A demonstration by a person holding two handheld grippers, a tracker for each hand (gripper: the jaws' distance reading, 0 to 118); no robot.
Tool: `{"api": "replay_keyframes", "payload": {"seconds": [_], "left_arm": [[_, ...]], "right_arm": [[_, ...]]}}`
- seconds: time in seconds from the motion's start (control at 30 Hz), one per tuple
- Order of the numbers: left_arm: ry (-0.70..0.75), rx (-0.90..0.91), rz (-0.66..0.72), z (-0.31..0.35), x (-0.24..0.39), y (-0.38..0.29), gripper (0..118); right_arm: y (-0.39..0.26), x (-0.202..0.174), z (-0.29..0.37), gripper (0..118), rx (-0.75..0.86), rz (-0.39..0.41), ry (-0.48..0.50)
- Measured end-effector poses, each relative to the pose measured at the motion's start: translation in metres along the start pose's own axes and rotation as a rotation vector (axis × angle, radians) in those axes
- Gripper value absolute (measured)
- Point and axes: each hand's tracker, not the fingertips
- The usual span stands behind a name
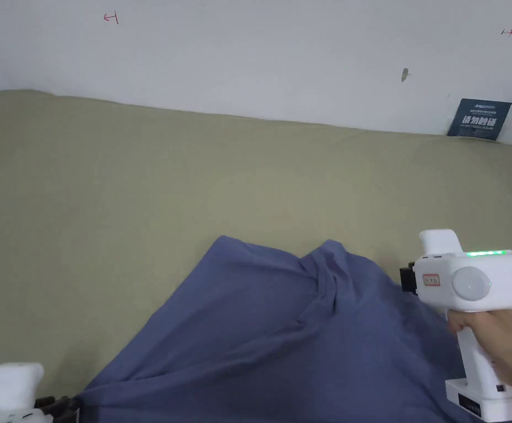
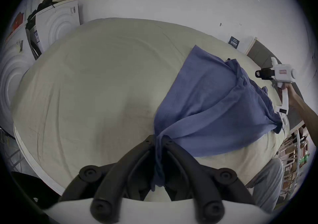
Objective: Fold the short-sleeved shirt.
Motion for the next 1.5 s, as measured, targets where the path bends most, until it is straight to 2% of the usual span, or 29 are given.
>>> {"api": "replay_keyframes", "payload": {"seconds": [0.03, 0.07, 0.1, 0.13, 0.17, 0.2, 0.3, 0.33, 0.43, 0.5, 0.53, 0.57, 0.6, 0.63, 0.67, 0.7, 0.73, 0.87, 0.97, 1.07, 1.17, 1.23, 1.27, 1.4, 1.5], "left_arm": [[-0.001, -0.001, 0.006, -0.001, 0.0, 0.0, 7], [-0.003, -0.002, 0.009, -0.001, 0.0, 0.0, 7], [-0.001, -0.001, 0.011, -0.001, 0.0, 0.0, 7], [-0.002, -0.001, 0.016, -0.005, -0.005, -0.001, 7], [-0.002, -0.004, 0.019, -0.008, -0.008, -0.001, 7], [0.0, -0.005, 0.02, -0.009, -0.008, -0.001, 7], [0.005, -0.013, 0.03, -0.015, -0.006, -0.001, 7], [0.004, -0.017, 0.035, -0.017, -0.007, -0.001, 7], [0.007, -0.027, 0.035, -0.019, -0.005, -0.002, 7], [0.005, -0.028, 0.039, -0.019, -0.006, -0.001, 7], [0.004, -0.029, 0.041, -0.019, -0.006, -0.002, 7], [0.004, -0.029, 0.04, -0.02, -0.006, -0.001, 7], [0.004, -0.03, 0.039, -0.021, -0.006, -0.001, 7], [0.004, -0.033, 0.038, -0.021, -0.005, 0.0, 7], [0.003, -0.032, 0.039, -0.019, -0.004, 0.0, 7], [-0.001, -0.031, 0.037, -0.018, -0.003, 0.001, 7], [0.005, -0.027, 0.026, -0.016, 0.0, 0.003, 7], [-0.005, 0.009, 0.016, 0.0, 0.006, 0.013, 7], [-0.017, 0.052, 0.008, 0.017, 0.013, 0.027, 7], [-0.015, 0.105, -0.015, 0.035, 0.025, 0.046, 7], [-0.014, 0.165, -0.035, 0.055, 0.038, 0.069, 7], [-0.016, 0.204, -0.06, 0.069, 0.046, 0.086, 7], [-0.004, 0.229, -0.07, 0.076, 0.052, 0.097, 7], [0.03, 0.313, -0.12, 0.105, 0.071, 0.145, 7], [0.06, 0.362, -0.125, 0.126, 0.083, 0.181, 6]], "right_arm": [[0.005, 0.003, -0.008, 21, -0.026, 0.003, 0.018], [0.011, 0.005, -0.016, 79, -0.04, 0.02, 0.034], [0.013, 0.005, -0.023, 111, -0.052, 0.047, 0.025], [0.016, 0.005, -0.034, 115, -0.103, 0.078, 0.019], [0.015, 0.004, -0.042, 107, -0.183, 0.094, 0.038], [0.013, 0.005, -0.048, 102, -0.185, 0.108, 0.072], [0.01, 0.003, -0.066, 101, -0.202, 0.138, 0.042], [0.01, 0.003, -0.071, 102, -0.223, 0.151, 0.06], [0.012, 0.006, -0.074, 104, -0.244, 0.129, 0.08], [0.011, 0.005, -0.07, 97, -0.243, 0.133, 0.09], [0.011, 0.005, -0.066, 90, -0.242, 0.133, 0.103], [0.013, 0.004, -0.061, 72, -0.24, 0.125, 0.122], [0.013, 0.001, -0.056, 44, -0.23, 0.126, 0.101], [0.015, 0.0, -0.049, 0, -0.216, 0.124, 0.1], [0.015, -0.004, -0.044, 0, -0.207, 0.136, 0.097], [0.017, -0.006, -0.037, 0, -0.171, 0.186, 0.061], [0.017, -0.009, -0.03, 0, -0.176, 0.157, 0.076], [0.012, -0.014, 0.019, 0, -0.082, 0.194, 0.019], [0.015, -0.006, 0.053, 0, 0.0, 0.149, 0.01], [0.019, 0.001, 0.096, 0, 0.05, 0.147, -0.004], [0.021, -0.002, 0.158, 0, 0.167, 0.174, -0.072], [0.027, 0.007, 0.19, 0, 0.206, 0.141, -0.06], [0.029, 0.011, 0.208, 0, 0.241, 0.118, -0.077], [0.038, 0.015, 0.283, 0, 0.359, 0.121, -0.15], [0.046, 0.025, 0.323, 0, 0.421, 0.077, -0.193]]}}
